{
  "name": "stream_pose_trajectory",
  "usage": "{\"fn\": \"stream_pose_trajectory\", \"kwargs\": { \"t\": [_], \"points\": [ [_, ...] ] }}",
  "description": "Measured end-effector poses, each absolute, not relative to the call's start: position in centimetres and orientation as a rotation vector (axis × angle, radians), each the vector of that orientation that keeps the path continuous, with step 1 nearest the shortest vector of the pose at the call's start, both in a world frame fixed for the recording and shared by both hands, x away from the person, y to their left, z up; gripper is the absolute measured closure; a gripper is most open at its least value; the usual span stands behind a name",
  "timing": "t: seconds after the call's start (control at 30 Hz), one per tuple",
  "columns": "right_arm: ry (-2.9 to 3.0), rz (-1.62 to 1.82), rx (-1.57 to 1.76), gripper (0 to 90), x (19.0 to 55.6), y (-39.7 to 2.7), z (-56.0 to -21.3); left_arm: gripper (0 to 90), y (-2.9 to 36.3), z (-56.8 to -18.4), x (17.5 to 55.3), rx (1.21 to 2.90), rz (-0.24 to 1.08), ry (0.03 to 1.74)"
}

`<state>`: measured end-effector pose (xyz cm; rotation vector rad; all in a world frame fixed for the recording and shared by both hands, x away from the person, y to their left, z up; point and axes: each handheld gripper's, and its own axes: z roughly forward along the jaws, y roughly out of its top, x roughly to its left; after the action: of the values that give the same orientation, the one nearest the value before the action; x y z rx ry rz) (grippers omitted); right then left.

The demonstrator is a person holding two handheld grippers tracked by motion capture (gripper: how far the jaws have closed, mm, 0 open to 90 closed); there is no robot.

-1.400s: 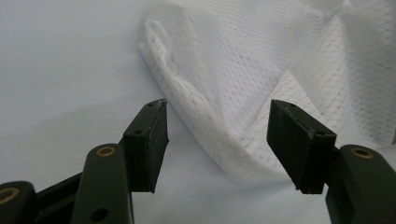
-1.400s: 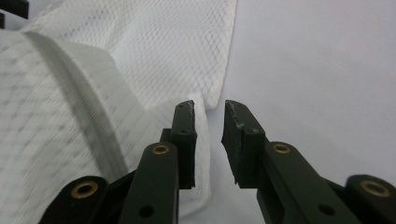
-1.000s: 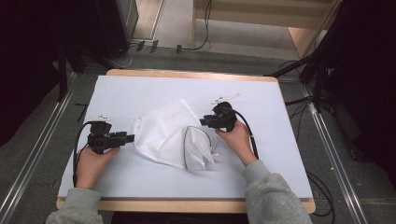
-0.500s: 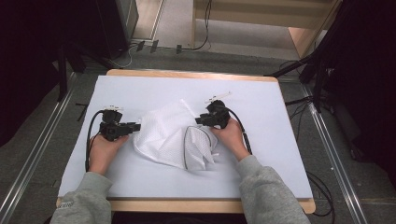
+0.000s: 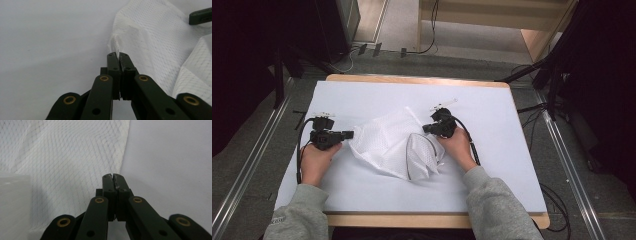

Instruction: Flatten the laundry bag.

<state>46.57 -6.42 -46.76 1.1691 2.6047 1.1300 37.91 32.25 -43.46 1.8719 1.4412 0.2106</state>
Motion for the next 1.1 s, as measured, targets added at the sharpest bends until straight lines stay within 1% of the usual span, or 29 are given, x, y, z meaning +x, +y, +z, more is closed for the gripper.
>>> {"fn": "stream_pose_trajectory", "kwargs": {
  "t": [0.23, 0.53, 0.77, 0.83, 0.9, 1.1],
  "points": [
    [2.589, 1.132, 1.183, 90.0, 46.5, -6.8, -46.3, 89.8, 34.0, -43.2, 37.6, 1.817, 0.201, 1.464],
    [2.570, 1.150, 1.176, 90.0, 46.0, -7.9, -45.4, 89.8, 34.1, -43.3, 38.5, 1.802, 0.194, 1.461],
    [2.513, 1.141, 1.221, 90.0, 44.9, -10.3, -45.1, 89.5, 32.2, -43.8, 40.8, 1.827, 0.157, 1.427],
    [2.489, 1.131, 1.232, 90.0, 44.7, -11.1, -45.2, 87.8, 31.5, -43.9, 41.3, 1.843, 0.166, 1.423],
    [2.456, 1.100, 1.264, 90.0, 44.5, -12.0, -45.3, 84.0, 31.1, -44.0, 41.7, 1.848, 0.158, 1.414],
    [2.364, 1.074, 1.384, 90.0, 44.5, -15.4, -46.0, 80.3, 29.7, -43.9, 42.5, 1.875, 0.144, 1.378]
  ]
}}
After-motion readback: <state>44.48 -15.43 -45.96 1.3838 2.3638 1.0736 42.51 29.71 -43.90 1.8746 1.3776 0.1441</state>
